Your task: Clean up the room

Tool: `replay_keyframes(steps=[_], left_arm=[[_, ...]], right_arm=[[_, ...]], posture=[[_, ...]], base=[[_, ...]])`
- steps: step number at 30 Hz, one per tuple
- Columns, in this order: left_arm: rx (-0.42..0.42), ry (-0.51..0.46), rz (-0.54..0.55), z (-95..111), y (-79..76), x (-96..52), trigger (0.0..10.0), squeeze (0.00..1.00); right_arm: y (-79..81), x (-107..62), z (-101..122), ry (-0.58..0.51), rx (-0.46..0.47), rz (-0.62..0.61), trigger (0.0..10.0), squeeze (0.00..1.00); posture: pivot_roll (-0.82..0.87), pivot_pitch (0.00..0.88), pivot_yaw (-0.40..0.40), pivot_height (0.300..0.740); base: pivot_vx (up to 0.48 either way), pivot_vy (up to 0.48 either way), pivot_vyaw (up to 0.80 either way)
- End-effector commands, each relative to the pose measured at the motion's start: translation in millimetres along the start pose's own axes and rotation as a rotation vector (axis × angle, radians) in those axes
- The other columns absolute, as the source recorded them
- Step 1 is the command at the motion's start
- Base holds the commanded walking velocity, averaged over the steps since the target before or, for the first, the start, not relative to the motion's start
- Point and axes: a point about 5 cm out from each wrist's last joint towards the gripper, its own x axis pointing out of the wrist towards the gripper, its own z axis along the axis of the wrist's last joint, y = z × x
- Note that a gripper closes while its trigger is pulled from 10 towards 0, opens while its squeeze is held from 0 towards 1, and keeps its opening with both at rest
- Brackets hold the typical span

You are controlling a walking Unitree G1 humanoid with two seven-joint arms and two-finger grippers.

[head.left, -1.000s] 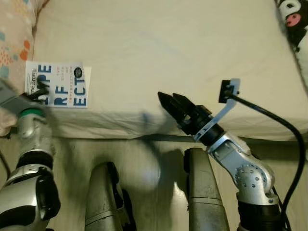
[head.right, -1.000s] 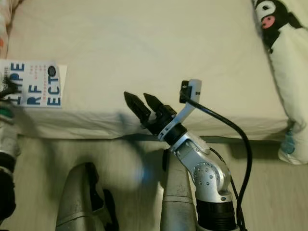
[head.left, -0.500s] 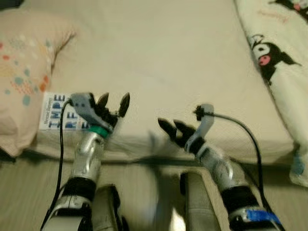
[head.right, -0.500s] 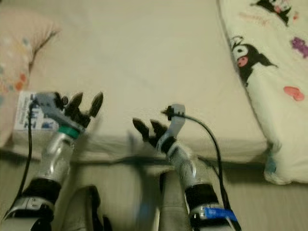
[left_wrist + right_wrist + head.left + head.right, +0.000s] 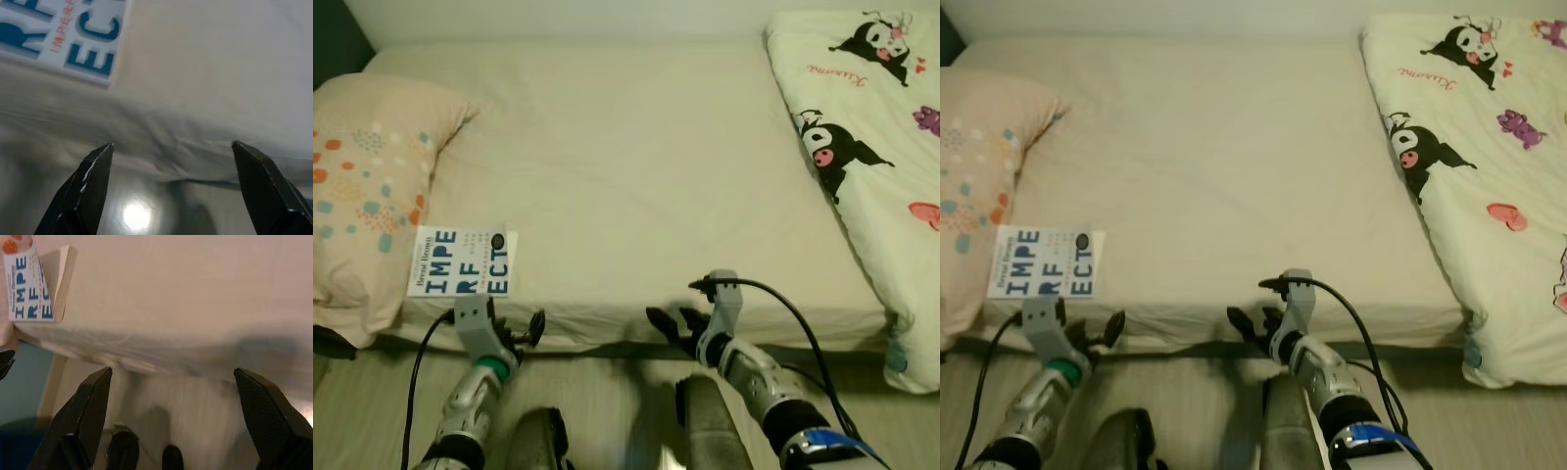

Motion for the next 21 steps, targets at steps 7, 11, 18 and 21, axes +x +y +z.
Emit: replay_keyframes(steps=[7, 11, 18, 21], left_arm=[[-0.121, 0.215, 0.264, -52.5, 45.1, -36.7, 10.0, 0.0], [-0.117, 0.297, 0.326, -69.6, 51.6, -49.1, 10.0, 0.0], [-0.097, 0.375, 0.369, -84.0, 55.8, -60.3, 10.0, 0.0], [-0.09, 0.393, 0.376, -88.7, 57.0, -64.5, 10.0, 0.0]], right_arm=[[-22.0, -19.7, -44.4, 0.184, -0.044, -0.121, 10.0, 0.0], [-34.2, -34.0, -67.4, 0.311, -0.12, -0.225, 10.0, 0.0], [-56.2, -64.6, -97.8, 0.45, -0.147, -0.409, 10.0, 0.0], [-62.5, -74.7, -105.0, 0.474, -0.127, -0.452, 10.0, 0.0]], posture=[[-0.15, 0.0, 0.083, 0.675], [-0.15, 0.0, 0.078, 0.69], [-0.14, 0.0, 0.076, 0.72], [-0.14, 0.0, 0.076, 0.735]], base=[[0.0, 0.0, 0.0], [0.0, 0.0, 0.0], [0.0, 0.0, 0.0], [0.0, 0.0, 0.0]])
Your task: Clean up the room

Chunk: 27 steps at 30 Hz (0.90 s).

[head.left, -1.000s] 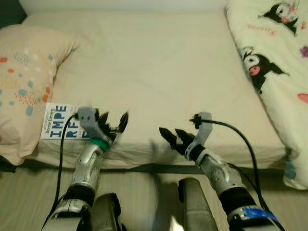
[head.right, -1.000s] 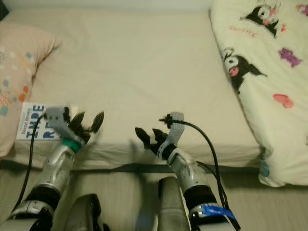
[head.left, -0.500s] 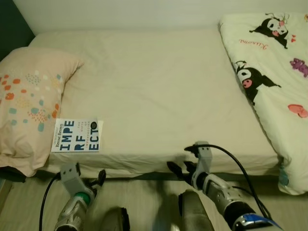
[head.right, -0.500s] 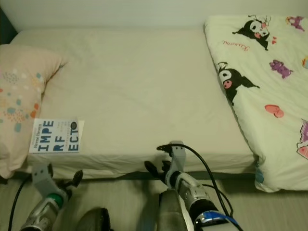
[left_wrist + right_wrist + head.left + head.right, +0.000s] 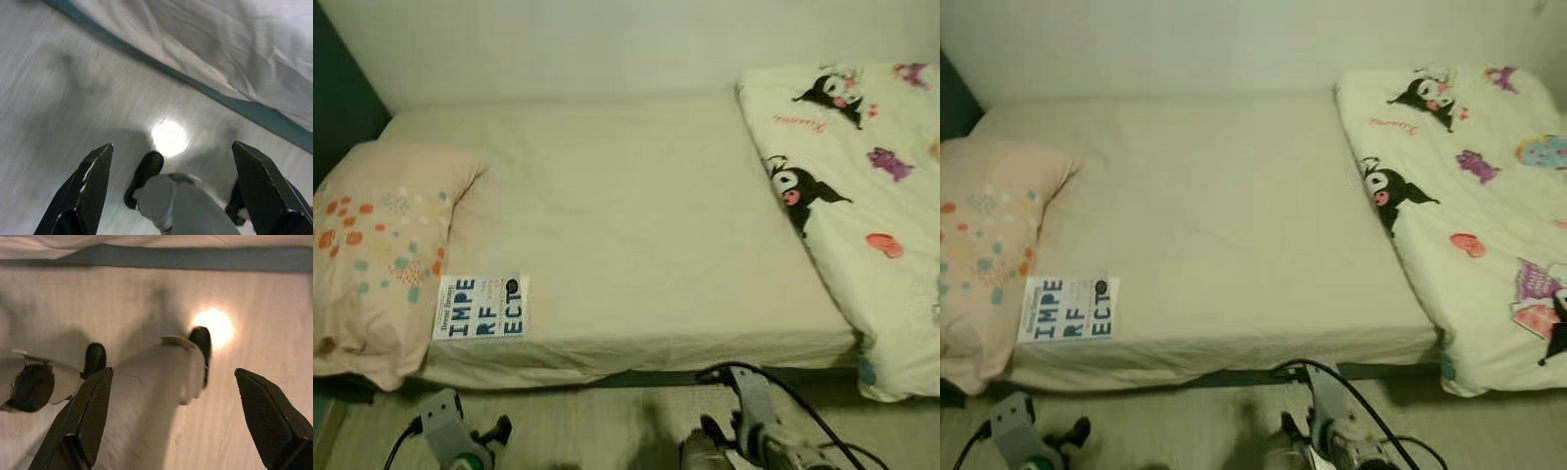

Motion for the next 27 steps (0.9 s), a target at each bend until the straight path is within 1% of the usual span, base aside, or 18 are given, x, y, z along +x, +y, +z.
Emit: replay_keyframes(steps=[1, 6, 9, 11, 14, 21, 27], left_arm=[[0.004, 0.033, 0.019, -9.2, 3.5, -2.1, 10.0, 0.0], [0.024, 0.033, 0.012, -10.7, 4.2, -2.8, 10.0, 0.0], [0.022, 0.035, -0.016, -11.6, 1.4, -2.7, 10.0, 0.0], [0.035, 0.039, -0.027, -12.9, -0.5, -2.8, 10.0, 0.0], [0.023, 0.035, -0.025, -13.3, -0.9, -2.8, 10.0, 0.0], [0.024, 0.039, -0.028, -15.6, -1.0, -3.4, 10.0, 0.0], [0.032, 0.048, -0.034, -17.8, -0.7, -3.9, 10.0, 0.0]], right_arm=[[-1.6, -1.0, -9.2, 0.032, 0.011, -0.019, 10.0, 0.0], [-5.3, -1.9, -11.1, 0.033, 0.026, -0.048, 10.0, 0.0], [-8.5, -2.8, -13.3, 0.035, 0.042, -0.077, 10.0, 0.0], [-10.0, -3.5, -16.0, 0.044, 0.038, -0.087, 10.0, 0.0], [-10.2, -3.6, -16.9, 0.051, 0.026, -0.087, 10.0, 0.0], [-8.7, -2.8, -12.8, 0.042, 0.006, -0.073, 10.0, 0.0], [-9.6, -3.1, -13.9, 0.051, -0.004, -0.077, 10.0, 0.0]], posture=[[-0.14, 0.0, 0.076, 0.74], [-0.13, 0.0, 0.075, 0.74], [-0.11, 0.0, 0.059, 0.74], [-0.09, 0.0, 0.051, 0.74], [-0.08, 0.0, 0.045, 0.74], [-0.07, 0.0, 0.029, 0.74], [-0.06, 0.0, 0.027, 0.74]], base=[[0.0, 0.0, 0.0], [0.0, 0.0, 0.0], [0.0, 0.0, 0.0], [0.0, -0.48, 0.0], [0.0, -0.48, 0.0], [0.0, -0.48, 0.0], [0.0, -0.48, 0.0]])
